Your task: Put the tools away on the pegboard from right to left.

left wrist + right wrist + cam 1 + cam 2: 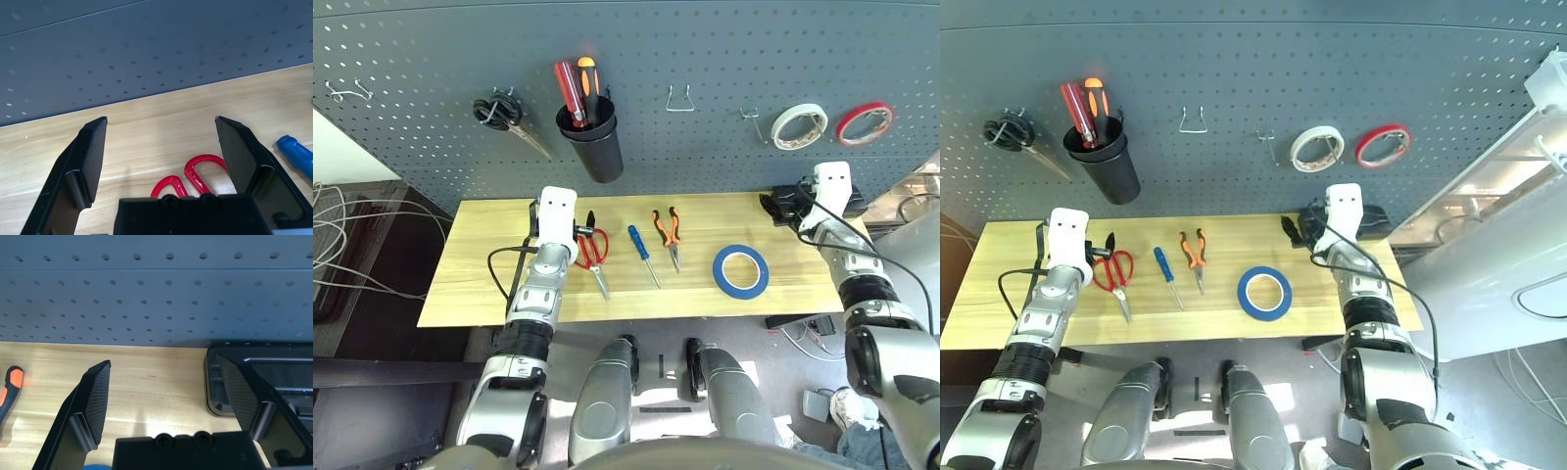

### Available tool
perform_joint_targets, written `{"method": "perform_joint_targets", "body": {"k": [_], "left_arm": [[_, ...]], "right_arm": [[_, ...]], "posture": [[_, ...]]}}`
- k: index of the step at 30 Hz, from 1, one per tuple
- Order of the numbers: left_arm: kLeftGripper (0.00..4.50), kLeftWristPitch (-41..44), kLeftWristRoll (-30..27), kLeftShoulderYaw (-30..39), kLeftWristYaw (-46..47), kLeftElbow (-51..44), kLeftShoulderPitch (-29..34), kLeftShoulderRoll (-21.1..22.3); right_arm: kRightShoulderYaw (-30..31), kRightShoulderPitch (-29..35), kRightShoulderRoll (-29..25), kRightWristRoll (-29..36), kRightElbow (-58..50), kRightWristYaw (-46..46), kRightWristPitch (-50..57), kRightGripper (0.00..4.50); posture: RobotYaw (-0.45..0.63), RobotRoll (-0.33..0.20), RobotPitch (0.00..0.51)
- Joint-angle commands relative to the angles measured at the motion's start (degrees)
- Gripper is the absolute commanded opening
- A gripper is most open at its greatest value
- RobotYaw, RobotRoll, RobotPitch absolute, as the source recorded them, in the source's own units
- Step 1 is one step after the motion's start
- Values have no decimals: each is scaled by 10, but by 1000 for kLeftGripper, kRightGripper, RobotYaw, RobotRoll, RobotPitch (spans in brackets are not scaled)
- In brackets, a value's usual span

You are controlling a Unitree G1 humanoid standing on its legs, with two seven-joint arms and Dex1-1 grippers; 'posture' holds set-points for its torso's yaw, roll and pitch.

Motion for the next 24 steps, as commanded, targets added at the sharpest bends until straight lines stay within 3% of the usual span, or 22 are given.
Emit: {"method": "perform_joint_targets", "body": {"k": [1,8,13,16,24], "left_arm": [[4500,18,2,-1,-6,-2,9,3],[4500,13,-1,-31,-75,-45,5,19],[4500,41,-16,-83,-197,-142,10,55],[4500,44,5,-152,-282,-174,8,85],[4500,64,43,-252,-348,-176,-15,72]], "right_arm": [[-3,8,-5,-2,11,0,4,4483],[1,23,-18,13,-62,19,111,4483],[27,54,-28,25,-191,39,337,4483],[56,76,-34,16,-238,45,427,4483],[104,111,-25,-6,-271,29,497,4483]], "posture": [[88,0,253],[89,0,249],[91,0,242],[99,0,235],[108,0,258]]}}
